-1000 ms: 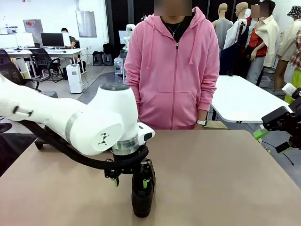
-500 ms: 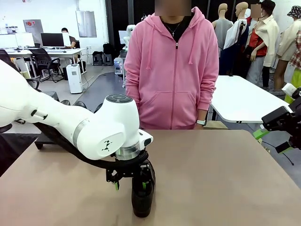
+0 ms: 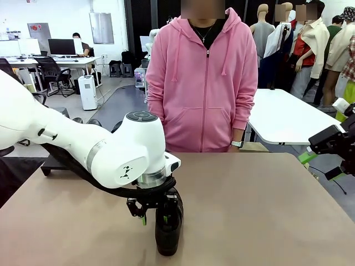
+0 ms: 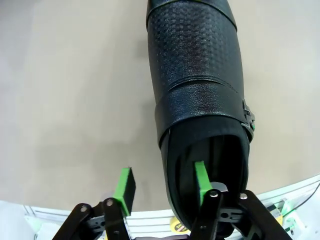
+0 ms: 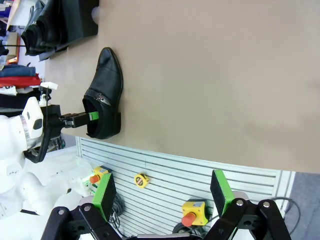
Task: Organize the shoes by placing them on the stand.
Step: Place the Shoe from the middle of the table onto the Shoes Stand.
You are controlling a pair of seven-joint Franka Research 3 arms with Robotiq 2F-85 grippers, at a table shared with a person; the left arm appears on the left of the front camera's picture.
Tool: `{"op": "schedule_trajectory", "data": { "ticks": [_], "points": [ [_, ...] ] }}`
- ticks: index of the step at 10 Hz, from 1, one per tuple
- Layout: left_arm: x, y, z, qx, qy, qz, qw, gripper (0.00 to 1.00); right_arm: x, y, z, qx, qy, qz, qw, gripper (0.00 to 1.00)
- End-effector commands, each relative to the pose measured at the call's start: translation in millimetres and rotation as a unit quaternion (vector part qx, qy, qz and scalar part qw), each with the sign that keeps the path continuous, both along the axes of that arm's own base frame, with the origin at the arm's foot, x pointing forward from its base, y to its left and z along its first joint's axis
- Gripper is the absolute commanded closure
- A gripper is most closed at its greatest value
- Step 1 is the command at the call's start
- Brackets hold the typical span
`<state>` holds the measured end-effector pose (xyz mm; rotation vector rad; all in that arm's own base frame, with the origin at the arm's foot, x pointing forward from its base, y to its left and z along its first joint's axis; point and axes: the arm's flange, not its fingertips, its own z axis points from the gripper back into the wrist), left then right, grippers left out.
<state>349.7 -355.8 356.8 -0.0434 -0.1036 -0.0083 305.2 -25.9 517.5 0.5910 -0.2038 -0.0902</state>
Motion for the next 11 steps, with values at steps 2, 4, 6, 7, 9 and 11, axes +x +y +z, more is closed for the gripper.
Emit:
{"op": "schedule_trajectory", "data": {
  "ticks": [2, 4, 6, 7, 9, 11],
  "points": [
    [4, -7, -4, 0.010, -0.020, 0.014, 1.000, 1.00, 2, -2, 1, 0.012, -0.008, 0.011, 1.000, 0.00],
    [3, -9, -5, 0.005, -0.017, 0.003, 1.000, 1.00, 2, -2, 1, 0.012, -0.008, 0.011, 1.000, 0.00],
    [1, -10, -1, 0.000, -0.019, -0.001, 1.000, 1.00, 2, -2, 1, 0.012, -0.008, 0.011, 1.000, 0.00],
    [0, -9, 3, 0.000, -0.022, -0.005, 1.000, 1.00, 2, -2, 1, 0.012, -0.008, 0.011, 1.000, 0.00],
    [-12, 0, 37, -0.031, -0.045, -0.026, 0.998, 1.00, 2, -2, 1, 0.012, -0.008, 0.011, 1.000, 0.00],
    [-43, 29, 106, -0.036, -0.065, -0.082, 0.994, 1.00, 2, -2, 1, 0.012, -0.008, 0.011, 1.000, 0.00]
  ]
}}
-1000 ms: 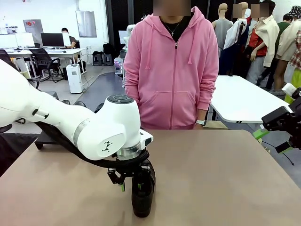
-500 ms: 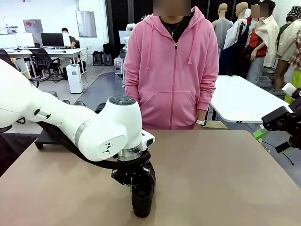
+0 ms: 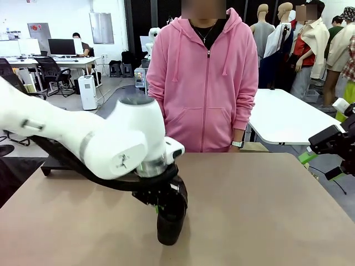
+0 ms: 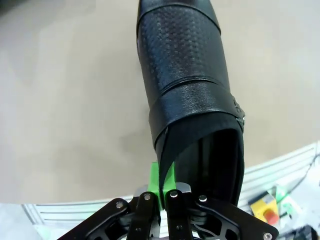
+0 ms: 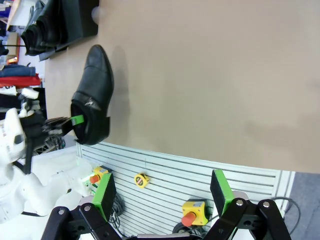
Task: Organize the shoes by placing them on the stand.
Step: Place the Shoe from the middle of the table onto the Shoes Stand.
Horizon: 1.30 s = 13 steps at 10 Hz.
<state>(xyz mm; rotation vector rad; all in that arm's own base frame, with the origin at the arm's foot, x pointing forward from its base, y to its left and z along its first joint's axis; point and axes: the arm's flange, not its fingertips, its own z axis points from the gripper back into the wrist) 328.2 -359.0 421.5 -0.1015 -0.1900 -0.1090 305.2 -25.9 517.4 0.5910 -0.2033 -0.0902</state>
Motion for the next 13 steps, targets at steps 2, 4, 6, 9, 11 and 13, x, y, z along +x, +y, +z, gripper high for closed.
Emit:
{"op": "schedule_trajectory", "data": {
  "ticks": [2, 4, 6, 9, 11, 13],
  "points": [
    [-58, 69, 99, -0.033, -0.109, -0.031, 0.993, 1.00, 2, -2, 1, 0.012, -0.008, 0.011, 1.000, 0.00],
    [-59, 99, 119, -0.056, -0.167, 0.029, 0.984, 1.00, 2, -2, 1, 0.012, -0.008, 0.011, 1.000, 0.00],
    [-40, 121, 116, -0.063, -0.211, 0.082, 0.972, 1.00, 2, -2, 1, 0.012, -0.008, 0.011, 1.000, 0.00],
    [-54, 120, 134, -0.053, -0.186, 0.061, 0.979, 1.00, 2, -2, 1, 0.012, -0.008, 0.011, 1.000, 0.00],
    [-54, 120, 134, -0.053, -0.186, 0.061, 0.979, 1.00, 2, -2, 1, 0.012, -0.008, 0.011, 1.000, 0.00],
    [-10, 123, 127, -0.054, -0.153, 0.047, 0.986, 1.00, 2, -2, 1, 0.012, -0.008, 0.011, 1.000, 0.00]
  ]
}}
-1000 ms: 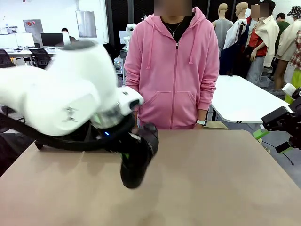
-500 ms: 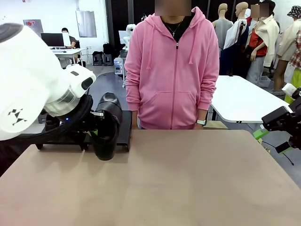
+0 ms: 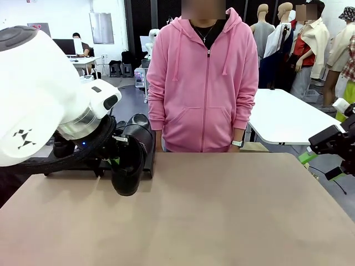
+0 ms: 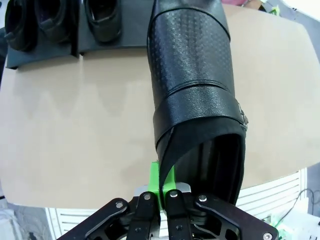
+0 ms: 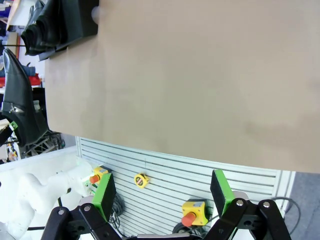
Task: Organize the shoes by placing them on the stand.
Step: Place the Shoe from the middle of the table onto the Shoes Stand.
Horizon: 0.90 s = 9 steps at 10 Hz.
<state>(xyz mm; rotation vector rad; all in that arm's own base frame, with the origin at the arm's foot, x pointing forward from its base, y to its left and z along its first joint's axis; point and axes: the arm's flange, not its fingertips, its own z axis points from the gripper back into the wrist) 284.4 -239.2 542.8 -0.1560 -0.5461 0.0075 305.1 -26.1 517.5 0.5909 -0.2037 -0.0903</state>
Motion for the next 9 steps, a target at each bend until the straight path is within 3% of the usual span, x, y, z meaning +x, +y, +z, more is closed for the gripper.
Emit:
{"op": "schedule_trajectory", "data": {
  "ticks": [1, 4, 5, 9],
  "points": [
    [77, -2, 9, -0.019, 0.019, -0.037, 0.999, 1.00, 2, -2, 1, 0.012, -0.008, 0.011, 1.000, 0.00],
    [201, -17, -21, -0.013, -0.013, -0.045, 0.999, 1.00, 2, -2, 1, 0.012, -0.008, 0.011, 1.000, 0.00],
    [231, -11, -35, -0.009, -0.016, -0.009, 1.000, 1.00, 2, -2, 1, 0.012, -0.008, 0.011, 1.000, 0.00],
    [280, -5, -76, 0.019, -0.058, 0.050, 0.997, 1.00, 2, -2, 1, 0.012, -0.008, 0.011, 1.000, 0.00]
  ]
}}
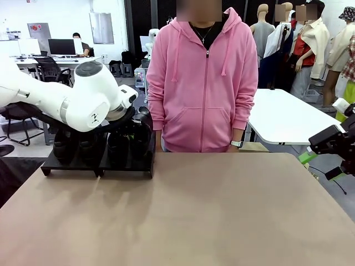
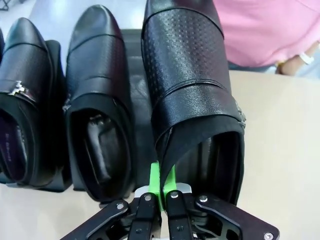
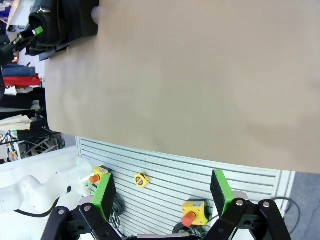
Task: Organize the shoes by placing them on the stand.
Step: Place the Shoe from the middle of the table onto the Shoes Stand.
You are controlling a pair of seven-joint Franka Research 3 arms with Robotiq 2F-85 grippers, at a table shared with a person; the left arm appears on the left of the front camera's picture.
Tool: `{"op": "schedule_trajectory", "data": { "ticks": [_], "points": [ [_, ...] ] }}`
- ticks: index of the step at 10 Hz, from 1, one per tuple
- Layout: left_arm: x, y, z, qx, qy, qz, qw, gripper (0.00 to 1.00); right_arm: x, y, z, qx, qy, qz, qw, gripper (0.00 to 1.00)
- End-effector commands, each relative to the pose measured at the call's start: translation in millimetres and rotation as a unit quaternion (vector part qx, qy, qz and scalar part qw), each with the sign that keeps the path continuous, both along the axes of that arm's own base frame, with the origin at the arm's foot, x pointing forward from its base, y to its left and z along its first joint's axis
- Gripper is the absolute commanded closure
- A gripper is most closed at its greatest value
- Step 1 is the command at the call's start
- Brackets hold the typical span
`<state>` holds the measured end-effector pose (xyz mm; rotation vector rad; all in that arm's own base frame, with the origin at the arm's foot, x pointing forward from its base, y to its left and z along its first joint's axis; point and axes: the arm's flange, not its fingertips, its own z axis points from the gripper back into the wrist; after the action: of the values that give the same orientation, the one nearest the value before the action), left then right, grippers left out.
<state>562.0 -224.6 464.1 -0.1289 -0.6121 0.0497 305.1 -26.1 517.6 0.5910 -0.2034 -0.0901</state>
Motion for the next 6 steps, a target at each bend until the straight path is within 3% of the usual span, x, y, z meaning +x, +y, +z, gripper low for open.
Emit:
{"op": "schedule_trajectory", "data": {
  "ticks": [1, 5, 6],
  "points": [
    [9, -19, -3, 0.014, -0.031, 0.034, 0.999, 1.00, 2, -2, 1, 0.012, -0.008, 0.011, 1.000, 0.00],
    [19, -17, -22, 0.026, -0.026, 0.051, 0.998, 1.00, 2, -2, 1, 0.012, -0.008, 0.011, 1.000, 0.00],
    [19, -15, -24, 0.024, -0.030, 0.059, 0.998, 0.73, 2, -2, 1, 0.012, -0.008, 0.011, 1.000, 0.00]
  ]
}}
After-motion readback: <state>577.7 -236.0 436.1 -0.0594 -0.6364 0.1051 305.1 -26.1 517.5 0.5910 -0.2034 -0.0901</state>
